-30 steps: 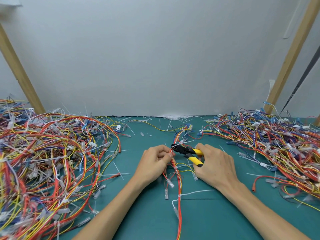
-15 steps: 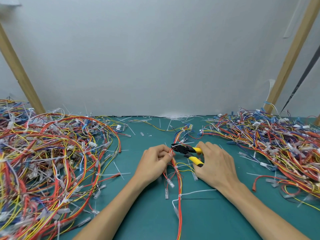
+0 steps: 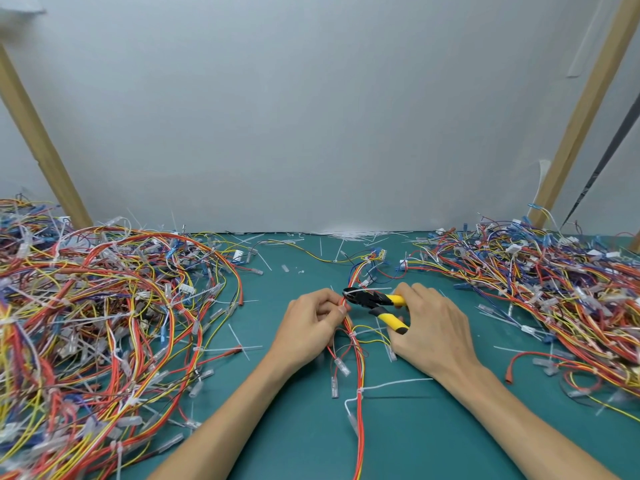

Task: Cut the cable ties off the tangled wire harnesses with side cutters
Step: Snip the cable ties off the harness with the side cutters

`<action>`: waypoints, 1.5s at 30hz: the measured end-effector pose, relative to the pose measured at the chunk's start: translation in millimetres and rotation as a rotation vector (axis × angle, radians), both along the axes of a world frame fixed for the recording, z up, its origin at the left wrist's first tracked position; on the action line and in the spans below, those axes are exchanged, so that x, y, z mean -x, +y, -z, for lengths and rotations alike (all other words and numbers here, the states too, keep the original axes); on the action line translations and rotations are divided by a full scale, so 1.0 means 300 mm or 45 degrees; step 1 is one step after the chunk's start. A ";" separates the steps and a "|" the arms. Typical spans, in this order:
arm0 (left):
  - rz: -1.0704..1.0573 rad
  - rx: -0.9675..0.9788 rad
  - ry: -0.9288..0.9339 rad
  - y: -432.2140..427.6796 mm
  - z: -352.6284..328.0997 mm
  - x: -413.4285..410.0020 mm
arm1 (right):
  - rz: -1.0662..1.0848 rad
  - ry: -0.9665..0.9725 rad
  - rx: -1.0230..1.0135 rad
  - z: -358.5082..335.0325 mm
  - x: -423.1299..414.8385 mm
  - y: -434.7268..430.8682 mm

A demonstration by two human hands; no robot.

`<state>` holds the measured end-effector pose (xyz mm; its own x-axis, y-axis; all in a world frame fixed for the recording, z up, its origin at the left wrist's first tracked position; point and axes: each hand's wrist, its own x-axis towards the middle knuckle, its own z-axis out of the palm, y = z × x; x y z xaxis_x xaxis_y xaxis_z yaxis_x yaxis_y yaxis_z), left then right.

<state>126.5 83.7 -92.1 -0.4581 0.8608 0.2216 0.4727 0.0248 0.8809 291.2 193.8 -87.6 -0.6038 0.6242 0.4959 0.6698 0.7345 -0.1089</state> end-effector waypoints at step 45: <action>0.090 -0.003 0.007 -0.011 -0.006 -0.004 | -0.093 0.053 -0.046 0.000 -0.001 -0.002</action>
<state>127.7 80.5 -90.4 -0.3953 0.8903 0.2259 0.4777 -0.0108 0.8785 291.6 193.1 -87.6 -0.6253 0.5602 0.5433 0.6096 0.7853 -0.1081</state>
